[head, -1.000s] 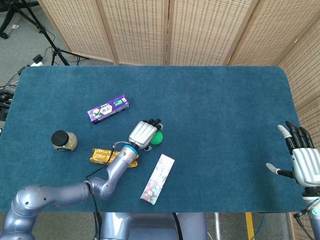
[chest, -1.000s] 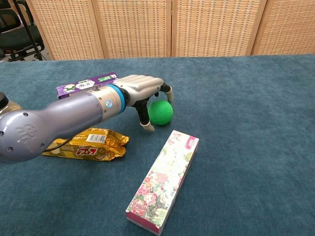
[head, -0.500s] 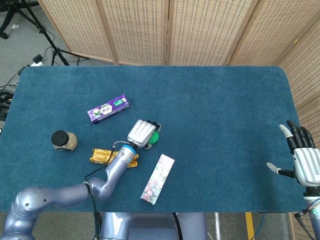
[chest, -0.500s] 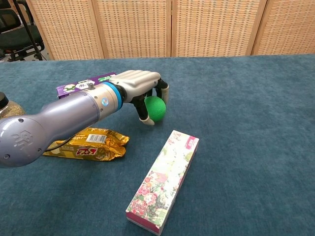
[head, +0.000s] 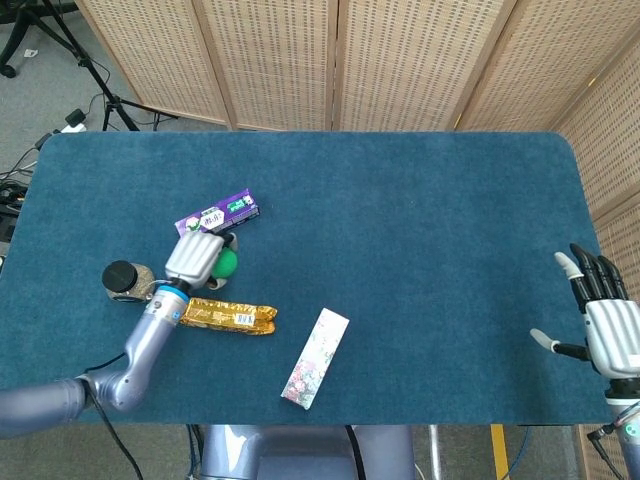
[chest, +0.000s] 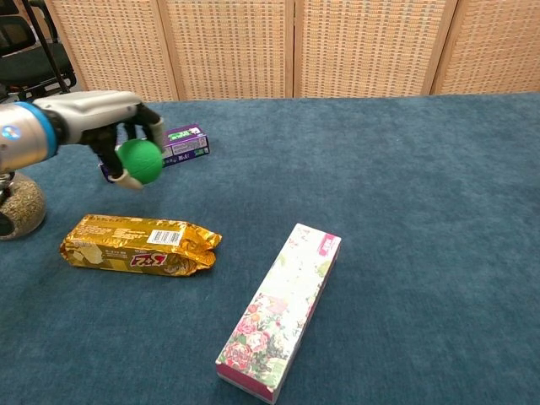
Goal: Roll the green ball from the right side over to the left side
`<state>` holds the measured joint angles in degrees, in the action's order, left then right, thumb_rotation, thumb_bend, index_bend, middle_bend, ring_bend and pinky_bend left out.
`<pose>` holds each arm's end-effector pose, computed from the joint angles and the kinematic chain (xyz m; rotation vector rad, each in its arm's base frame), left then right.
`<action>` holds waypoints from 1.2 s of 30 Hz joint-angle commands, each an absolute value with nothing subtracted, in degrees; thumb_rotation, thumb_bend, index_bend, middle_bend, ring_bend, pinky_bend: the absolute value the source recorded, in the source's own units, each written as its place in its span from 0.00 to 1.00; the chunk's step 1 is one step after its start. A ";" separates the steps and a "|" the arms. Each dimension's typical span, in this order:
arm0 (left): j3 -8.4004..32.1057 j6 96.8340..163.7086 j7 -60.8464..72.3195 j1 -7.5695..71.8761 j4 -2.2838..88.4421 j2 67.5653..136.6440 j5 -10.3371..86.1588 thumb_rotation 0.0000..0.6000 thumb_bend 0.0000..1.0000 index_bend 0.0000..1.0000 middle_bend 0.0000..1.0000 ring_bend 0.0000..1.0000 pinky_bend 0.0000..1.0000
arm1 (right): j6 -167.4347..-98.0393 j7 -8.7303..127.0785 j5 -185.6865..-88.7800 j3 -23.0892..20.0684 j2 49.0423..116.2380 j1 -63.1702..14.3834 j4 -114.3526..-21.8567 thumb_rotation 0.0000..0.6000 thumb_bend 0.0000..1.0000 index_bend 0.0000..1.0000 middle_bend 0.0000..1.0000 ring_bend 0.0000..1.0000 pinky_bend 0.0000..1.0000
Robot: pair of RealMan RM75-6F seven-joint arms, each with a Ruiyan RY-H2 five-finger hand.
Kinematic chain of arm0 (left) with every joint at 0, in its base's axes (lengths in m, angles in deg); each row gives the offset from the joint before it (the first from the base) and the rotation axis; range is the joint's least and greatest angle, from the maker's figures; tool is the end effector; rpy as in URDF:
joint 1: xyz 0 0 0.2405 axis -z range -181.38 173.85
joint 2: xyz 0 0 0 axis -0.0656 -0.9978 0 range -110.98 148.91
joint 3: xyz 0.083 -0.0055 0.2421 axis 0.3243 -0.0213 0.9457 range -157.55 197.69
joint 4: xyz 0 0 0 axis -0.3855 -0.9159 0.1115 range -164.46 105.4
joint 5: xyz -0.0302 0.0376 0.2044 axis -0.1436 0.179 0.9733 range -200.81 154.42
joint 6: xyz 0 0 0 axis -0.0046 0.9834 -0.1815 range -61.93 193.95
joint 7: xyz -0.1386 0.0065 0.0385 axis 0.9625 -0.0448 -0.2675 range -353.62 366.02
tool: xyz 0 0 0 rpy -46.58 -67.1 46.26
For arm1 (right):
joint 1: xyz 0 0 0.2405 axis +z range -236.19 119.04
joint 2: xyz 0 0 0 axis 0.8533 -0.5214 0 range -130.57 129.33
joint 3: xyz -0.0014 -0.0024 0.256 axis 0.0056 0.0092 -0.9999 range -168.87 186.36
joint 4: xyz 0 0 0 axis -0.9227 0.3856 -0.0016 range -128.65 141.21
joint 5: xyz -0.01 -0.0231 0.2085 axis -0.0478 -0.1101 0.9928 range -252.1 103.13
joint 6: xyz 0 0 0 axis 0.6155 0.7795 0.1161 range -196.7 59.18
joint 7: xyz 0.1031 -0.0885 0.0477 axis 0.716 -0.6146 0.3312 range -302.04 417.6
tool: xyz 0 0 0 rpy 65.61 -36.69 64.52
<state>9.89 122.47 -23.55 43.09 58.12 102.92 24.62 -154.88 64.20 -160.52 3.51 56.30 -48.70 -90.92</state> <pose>-0.1553 0.3676 0.0129 -1.7729 -0.9349 -0.7608 -0.2792 -0.2139 0.1986 1.3852 -0.8556 1.0765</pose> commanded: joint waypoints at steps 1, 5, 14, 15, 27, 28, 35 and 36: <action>11.45 123.39 -24.38 40.91 59.34 100.98 21.55 1.00 0.33 0.59 0.45 0.43 0.53 | -154.96 63.90 -160.75 3.52 56.37 -48.85 -91.10 1.00 0.00 0.00 0.00 0.00 0.00; 11.68 122.52 -22.07 39.90 58.50 100.73 21.09 1.00 0.33 0.60 0.45 0.43 0.53 | -154.90 63.38 -161.13 3.54 56.49 -48.99 -91.26 1.00 0.00 0.00 0.00 0.00 0.00; 12.60 122.80 -21.84 39.20 56.03 101.45 22.41 1.00 0.33 0.60 0.45 0.43 0.53 | -154.55 63.31 -160.94 3.20 56.43 -49.16 -91.34 1.00 0.00 0.00 0.00 0.00 0.00; 12.73 122.59 -21.96 39.19 55.90 101.40 22.31 1.00 0.33 0.60 0.45 0.43 0.53 | -154.53 63.32 -160.95 3.17 56.40 -49.18 -91.35 1.00 0.00 0.00 0.00 0.00 0.00; 15.26 118.85 -19.33 37.78 56.61 97.70 25.22 1.00 0.33 0.60 0.45 0.43 0.53 | -154.41 63.74 -160.66 2.69 56.08 -49.51 -91.53 1.00 0.00 0.00 0.00 0.00 0.00; 15.57 119.15 -19.27 37.51 56.35 97.56 25.84 1.00 0.33 0.60 0.45 0.43 0.53 | -154.33 63.82 -160.59 2.65 56.04 -49.52 -91.55 1.00 0.00 0.00 0.00 0.00 0.00; 16.18 119.20 -17.91 36.74 54.49 97.79 28.34 1.00 0.32 0.60 0.45 0.43 0.53 | -154.29 63.81 -160.62 2.52 55.98 -49.67 -91.69 1.00 0.00 0.00 0.00 0.00 0.00; 16.22 119.16 -17.82 36.67 54.21 97.89 28.50 1.00 0.32 0.60 0.45 0.43 0.53 | -154.29 63.77 -160.64 2.50 55.98 -49.69 -91.71 1.00 0.00 0.00 0.00 0.00 0.00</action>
<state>16.13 119.12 -17.92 36.78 54.41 97.77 28.34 -154.29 63.76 -160.64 2.50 55.99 -49.69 -91.71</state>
